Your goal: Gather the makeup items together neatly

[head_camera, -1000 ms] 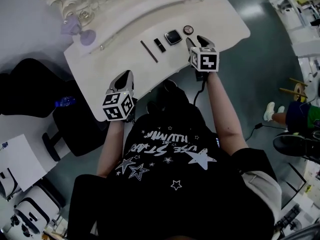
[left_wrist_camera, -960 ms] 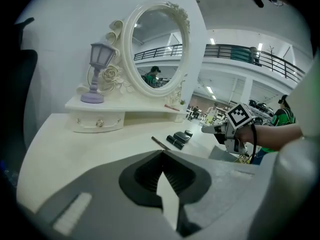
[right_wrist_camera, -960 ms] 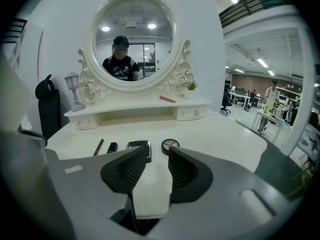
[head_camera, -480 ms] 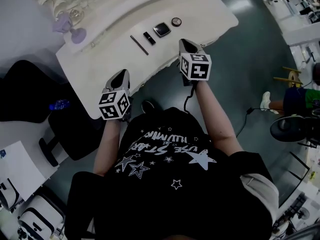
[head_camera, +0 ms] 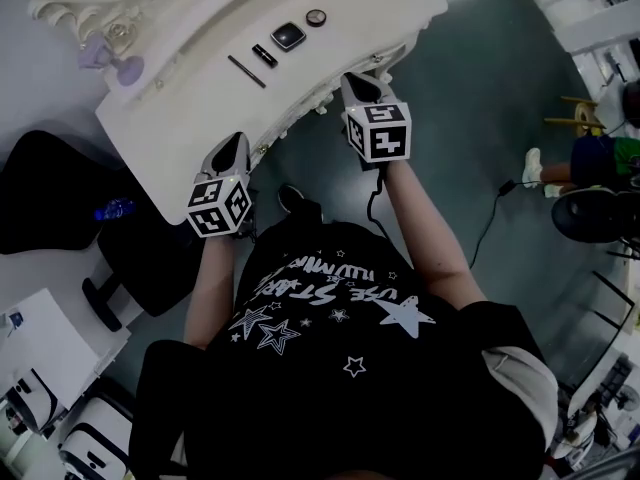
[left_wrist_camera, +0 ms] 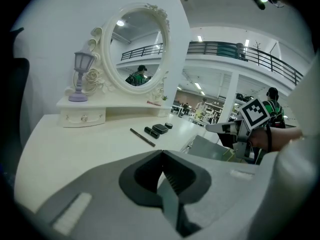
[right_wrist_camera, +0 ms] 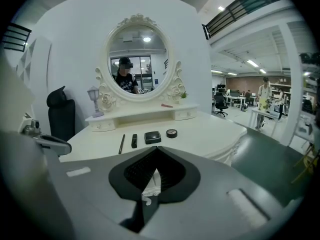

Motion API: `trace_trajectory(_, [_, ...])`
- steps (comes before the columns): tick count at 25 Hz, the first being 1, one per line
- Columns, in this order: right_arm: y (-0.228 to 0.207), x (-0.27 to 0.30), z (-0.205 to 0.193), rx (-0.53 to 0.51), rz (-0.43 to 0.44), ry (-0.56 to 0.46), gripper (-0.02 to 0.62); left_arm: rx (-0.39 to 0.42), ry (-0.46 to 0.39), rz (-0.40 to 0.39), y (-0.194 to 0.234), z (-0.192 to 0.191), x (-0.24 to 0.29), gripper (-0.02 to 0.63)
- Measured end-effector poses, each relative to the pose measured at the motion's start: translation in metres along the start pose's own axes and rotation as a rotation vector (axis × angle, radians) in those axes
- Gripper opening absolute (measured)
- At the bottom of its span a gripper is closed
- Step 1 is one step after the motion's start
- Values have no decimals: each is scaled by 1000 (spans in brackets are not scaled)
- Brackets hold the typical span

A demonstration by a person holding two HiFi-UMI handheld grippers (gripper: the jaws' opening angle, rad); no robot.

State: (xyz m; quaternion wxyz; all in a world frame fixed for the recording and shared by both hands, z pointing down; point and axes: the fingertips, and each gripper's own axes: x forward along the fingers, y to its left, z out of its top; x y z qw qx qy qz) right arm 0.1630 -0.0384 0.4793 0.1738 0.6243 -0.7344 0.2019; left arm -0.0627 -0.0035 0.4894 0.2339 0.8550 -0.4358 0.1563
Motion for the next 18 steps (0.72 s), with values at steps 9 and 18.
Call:
trace_trajectory(9, [3,-60,-17,14,10,-31,29,41,-10,-20,-43,-13,-36,2])
trace_trajectory(18, [21,-109,-33,13,21,-67,29,46,-55,15,-56,-29,-86,2])
